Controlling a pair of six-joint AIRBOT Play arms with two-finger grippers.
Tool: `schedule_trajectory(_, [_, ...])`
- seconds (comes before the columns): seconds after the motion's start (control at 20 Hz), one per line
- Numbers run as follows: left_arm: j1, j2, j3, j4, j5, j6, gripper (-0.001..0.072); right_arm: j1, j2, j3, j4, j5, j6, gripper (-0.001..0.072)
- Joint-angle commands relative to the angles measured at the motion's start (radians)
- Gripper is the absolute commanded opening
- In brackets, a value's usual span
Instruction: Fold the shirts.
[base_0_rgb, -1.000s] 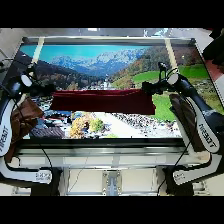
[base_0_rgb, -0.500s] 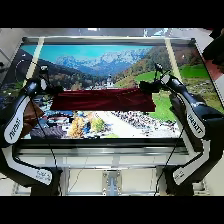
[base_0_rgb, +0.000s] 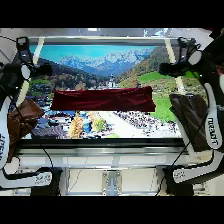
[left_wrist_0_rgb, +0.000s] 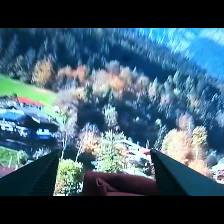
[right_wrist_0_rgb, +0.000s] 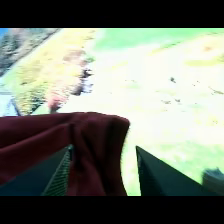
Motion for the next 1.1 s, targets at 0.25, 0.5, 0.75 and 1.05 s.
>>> schedule_trajectory(0.25, [-0.125,0.063,0.005,0.001,0.046,0.043,0.0648,-0.29,-0.223,0.008,0.48,0.288,-0.09,0.0618])
schedule_trajectory(0.5, [-0.176,0.039,0.005,0.0,0.129,0.042,0.0648,-0.219,-0.361,0.01,0.482,0.281,-0.143,0.063])
schedule_trajectory(0.75, [-0.195,0.006,0.004,0.0,0.126,0.042,0.0648,-0.128,-0.443,0.01,0.479,0.275,-0.168,0.0628])
schedule_trajectory(1.05, [-0.198,0.002,0.004,-0.001,0.126,0.042,0.0648,-0.049,-0.457,0.011,0.499,0.278,-0.18,0.0568])
